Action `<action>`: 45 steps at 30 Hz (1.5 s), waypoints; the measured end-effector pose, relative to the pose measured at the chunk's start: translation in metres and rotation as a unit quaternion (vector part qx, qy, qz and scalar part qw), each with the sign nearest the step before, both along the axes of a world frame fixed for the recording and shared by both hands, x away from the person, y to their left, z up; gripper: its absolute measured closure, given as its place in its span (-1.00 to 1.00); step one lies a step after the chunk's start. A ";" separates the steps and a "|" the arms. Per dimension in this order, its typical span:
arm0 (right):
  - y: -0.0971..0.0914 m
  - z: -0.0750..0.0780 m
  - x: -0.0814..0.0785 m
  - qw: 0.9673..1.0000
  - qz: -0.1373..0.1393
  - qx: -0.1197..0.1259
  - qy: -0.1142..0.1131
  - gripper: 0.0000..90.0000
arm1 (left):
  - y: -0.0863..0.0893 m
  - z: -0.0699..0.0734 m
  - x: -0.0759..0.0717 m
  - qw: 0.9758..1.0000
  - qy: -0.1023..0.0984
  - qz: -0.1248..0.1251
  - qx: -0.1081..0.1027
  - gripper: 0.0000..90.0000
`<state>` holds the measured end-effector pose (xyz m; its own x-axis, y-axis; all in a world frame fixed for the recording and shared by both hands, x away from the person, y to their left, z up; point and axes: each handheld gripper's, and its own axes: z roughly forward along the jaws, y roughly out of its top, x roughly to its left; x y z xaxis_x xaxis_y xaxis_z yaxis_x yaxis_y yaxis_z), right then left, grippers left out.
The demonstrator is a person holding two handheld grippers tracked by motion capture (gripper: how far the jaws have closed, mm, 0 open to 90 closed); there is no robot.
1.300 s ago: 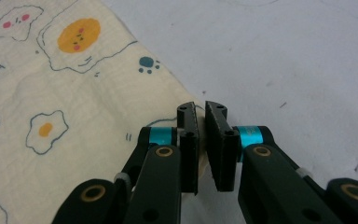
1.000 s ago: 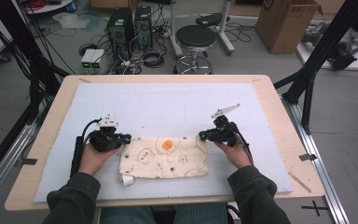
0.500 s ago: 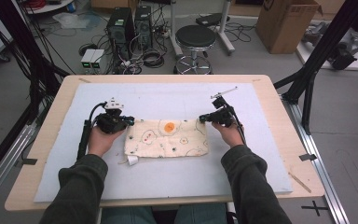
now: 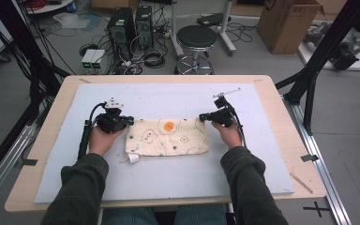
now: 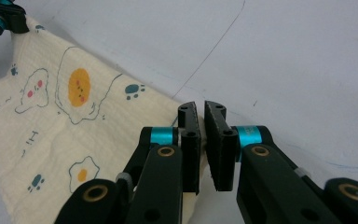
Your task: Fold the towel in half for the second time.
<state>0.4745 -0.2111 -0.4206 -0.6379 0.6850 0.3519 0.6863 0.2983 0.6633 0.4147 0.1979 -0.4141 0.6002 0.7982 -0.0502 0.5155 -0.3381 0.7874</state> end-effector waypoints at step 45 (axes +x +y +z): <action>-0.013 0.023 -0.034 0.998 0.045 0.040 -0.034 0.88 | 0.001 0.015 -0.038 0.998 -0.017 -0.058 -0.013 0.90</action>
